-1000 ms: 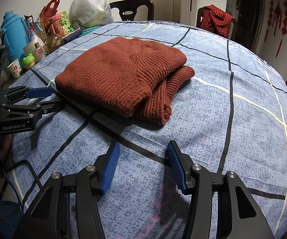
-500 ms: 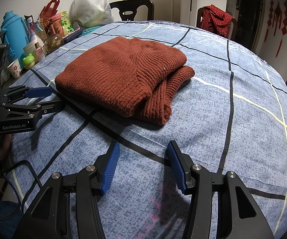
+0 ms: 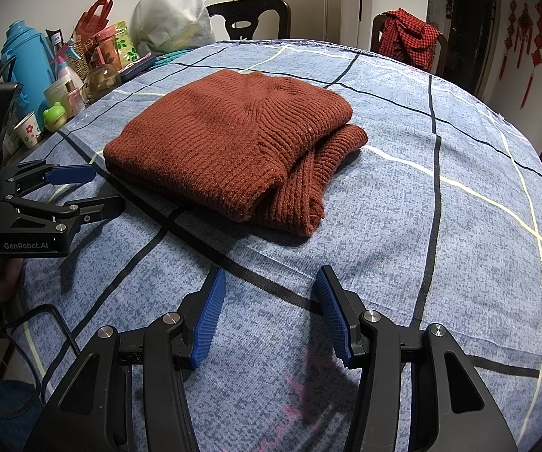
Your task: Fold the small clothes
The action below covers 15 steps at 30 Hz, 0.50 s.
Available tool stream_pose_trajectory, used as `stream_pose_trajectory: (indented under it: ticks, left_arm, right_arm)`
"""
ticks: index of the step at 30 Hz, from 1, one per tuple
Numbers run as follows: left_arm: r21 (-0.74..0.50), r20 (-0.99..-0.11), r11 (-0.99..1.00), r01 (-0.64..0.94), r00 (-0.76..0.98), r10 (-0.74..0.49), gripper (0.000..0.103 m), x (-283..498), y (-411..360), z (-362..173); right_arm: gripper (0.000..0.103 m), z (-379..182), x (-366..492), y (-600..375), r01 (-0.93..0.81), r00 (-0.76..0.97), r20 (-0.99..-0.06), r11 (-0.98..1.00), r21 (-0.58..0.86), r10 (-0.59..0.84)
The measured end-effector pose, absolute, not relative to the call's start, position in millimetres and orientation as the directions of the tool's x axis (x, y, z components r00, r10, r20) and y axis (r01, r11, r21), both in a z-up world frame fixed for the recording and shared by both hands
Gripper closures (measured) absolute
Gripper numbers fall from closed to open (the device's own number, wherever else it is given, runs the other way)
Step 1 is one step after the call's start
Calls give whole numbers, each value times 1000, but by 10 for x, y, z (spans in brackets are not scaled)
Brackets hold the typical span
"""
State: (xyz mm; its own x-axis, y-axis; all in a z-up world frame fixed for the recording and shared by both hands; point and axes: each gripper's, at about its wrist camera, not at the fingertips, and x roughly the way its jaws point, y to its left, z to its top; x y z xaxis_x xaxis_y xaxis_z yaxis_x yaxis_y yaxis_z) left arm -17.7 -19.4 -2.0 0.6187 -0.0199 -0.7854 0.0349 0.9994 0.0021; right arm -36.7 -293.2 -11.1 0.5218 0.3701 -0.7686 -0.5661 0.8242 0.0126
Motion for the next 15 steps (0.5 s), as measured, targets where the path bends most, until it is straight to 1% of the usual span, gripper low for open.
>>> stream_pose_trajectory:
  ticks: [15]
  left_arm:
    - [-3, -788, 999, 36, 615, -24, 19, -164, -190, -27]
  right_arm:
    - [52, -112, -366, -2935, -566, 522, -769, 824, 12, 370]
